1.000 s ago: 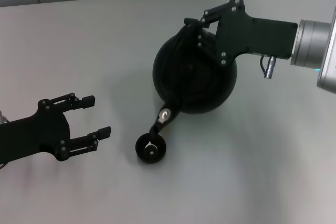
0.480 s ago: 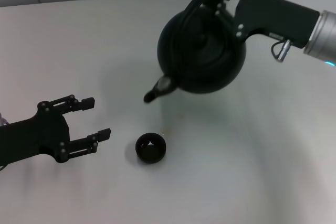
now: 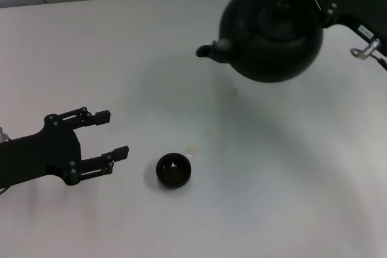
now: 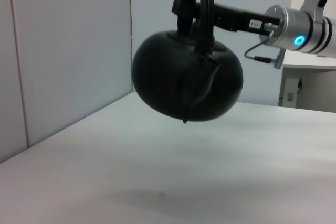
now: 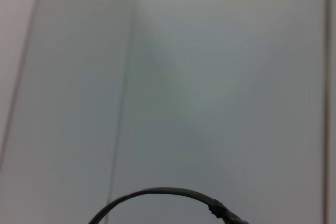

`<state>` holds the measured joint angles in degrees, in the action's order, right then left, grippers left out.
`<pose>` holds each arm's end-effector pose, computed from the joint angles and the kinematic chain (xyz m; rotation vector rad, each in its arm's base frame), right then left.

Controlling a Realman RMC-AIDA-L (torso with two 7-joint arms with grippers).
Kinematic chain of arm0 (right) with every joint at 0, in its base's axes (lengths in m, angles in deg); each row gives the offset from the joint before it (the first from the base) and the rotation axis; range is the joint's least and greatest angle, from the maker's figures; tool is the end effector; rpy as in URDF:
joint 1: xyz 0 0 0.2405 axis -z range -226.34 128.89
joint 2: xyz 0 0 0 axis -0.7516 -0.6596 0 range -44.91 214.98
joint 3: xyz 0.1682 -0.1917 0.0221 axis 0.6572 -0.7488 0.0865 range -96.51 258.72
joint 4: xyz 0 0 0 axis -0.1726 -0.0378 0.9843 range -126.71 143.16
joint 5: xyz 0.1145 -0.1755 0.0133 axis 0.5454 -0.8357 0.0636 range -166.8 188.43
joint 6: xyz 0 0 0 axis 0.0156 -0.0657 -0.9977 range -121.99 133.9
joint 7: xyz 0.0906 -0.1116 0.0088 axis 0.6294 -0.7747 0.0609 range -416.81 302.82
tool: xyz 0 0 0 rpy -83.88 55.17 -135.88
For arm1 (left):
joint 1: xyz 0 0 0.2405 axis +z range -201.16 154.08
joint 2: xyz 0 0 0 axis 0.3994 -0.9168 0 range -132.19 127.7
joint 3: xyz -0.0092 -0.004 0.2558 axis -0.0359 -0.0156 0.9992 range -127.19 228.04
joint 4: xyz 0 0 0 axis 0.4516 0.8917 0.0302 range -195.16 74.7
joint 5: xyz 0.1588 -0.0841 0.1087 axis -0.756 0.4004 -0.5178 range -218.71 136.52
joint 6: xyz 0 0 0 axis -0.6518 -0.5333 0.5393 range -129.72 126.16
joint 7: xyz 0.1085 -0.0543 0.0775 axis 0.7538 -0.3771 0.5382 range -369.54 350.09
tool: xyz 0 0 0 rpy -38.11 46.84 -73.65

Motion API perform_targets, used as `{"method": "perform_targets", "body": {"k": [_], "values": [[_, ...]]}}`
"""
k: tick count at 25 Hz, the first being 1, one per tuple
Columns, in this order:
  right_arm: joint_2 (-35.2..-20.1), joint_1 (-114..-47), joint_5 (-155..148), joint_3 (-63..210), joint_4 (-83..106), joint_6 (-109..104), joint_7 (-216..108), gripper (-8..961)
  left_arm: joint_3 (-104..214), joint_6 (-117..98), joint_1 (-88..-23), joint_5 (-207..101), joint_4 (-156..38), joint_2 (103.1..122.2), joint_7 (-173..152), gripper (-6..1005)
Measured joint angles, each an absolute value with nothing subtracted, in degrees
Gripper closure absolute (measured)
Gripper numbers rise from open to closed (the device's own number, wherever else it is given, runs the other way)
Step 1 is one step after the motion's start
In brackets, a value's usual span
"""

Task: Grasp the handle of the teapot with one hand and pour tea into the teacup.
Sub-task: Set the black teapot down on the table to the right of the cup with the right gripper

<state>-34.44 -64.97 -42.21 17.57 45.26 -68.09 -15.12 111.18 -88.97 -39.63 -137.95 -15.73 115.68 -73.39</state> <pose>0.2694 0.3319 0.0390 -1.9785 0.1986 0.9672 -0.2805 0.2806 -0.0072 -2.7393 -0.2687 -0.6764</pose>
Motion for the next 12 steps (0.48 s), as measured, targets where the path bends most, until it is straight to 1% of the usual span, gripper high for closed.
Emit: {"method": "perform_targets", "body": {"k": [12], "values": [[-34.36, -65.47, -41.92, 22.74, 34.56, -65.86, -14.85, 863, 111.32, -89.75, -39.62, -138.28, -15.09, 115.61, -73.61, 263]]}}
